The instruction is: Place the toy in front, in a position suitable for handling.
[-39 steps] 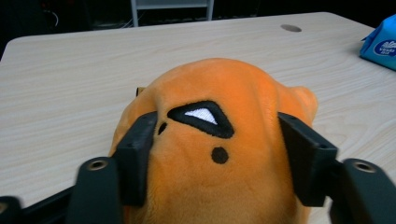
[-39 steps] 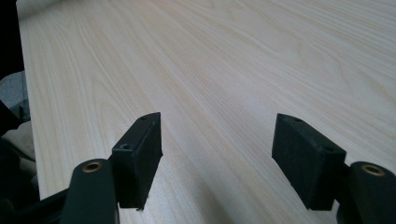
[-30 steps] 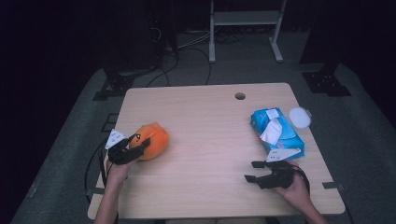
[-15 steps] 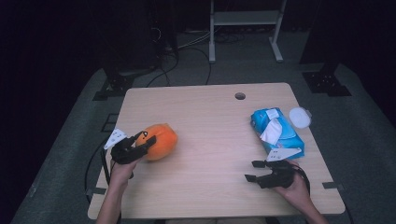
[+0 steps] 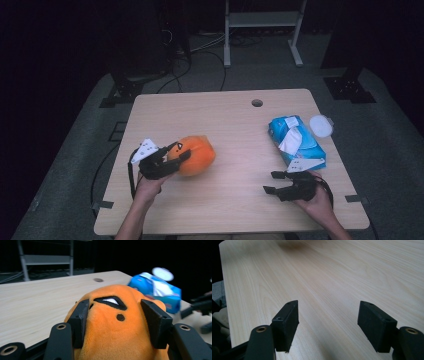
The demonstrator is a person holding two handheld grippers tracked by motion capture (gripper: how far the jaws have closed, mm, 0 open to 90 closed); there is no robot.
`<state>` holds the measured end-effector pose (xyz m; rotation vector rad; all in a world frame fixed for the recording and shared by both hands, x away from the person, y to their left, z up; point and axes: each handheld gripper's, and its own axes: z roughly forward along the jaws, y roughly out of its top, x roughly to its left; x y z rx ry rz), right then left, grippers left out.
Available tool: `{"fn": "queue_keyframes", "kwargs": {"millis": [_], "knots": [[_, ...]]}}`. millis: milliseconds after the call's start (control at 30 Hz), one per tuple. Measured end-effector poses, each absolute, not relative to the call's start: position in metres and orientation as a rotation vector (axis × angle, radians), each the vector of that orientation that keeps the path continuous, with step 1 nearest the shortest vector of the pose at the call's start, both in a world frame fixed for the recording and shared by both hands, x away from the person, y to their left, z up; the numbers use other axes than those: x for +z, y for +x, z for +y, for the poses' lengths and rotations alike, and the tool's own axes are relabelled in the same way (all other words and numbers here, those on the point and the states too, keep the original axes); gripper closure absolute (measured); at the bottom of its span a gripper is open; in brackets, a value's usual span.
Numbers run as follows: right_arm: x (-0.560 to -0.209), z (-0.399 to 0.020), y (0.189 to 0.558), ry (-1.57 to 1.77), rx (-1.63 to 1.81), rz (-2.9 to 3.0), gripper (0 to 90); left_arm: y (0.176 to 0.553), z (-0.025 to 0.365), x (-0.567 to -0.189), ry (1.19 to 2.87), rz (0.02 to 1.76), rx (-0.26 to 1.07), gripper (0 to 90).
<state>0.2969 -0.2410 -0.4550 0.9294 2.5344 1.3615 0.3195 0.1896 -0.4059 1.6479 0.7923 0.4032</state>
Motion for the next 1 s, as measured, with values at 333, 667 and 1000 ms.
{"fn": "queue_keyframes", "kwargs": {"millis": [333, 667, 1000], "knots": [[-0.454, -0.246, 0.297, 0.939, 1.353, 2.519, 32.0, 0.304, 0.134, -0.413, 1.712, 0.658, 0.319, 44.1], [-0.454, -0.251, 0.299, 0.958, 1.34, 2.504, 32.0, 0.302, 0.106, -0.441, 1.802, 0.603, 0.241, 41.4], [-0.453, -0.251, 0.298, 0.96, 1.346, 2.502, 32.0, 0.298, 0.104, -0.446, 1.878, 0.54, 0.26, 32.5]]}}
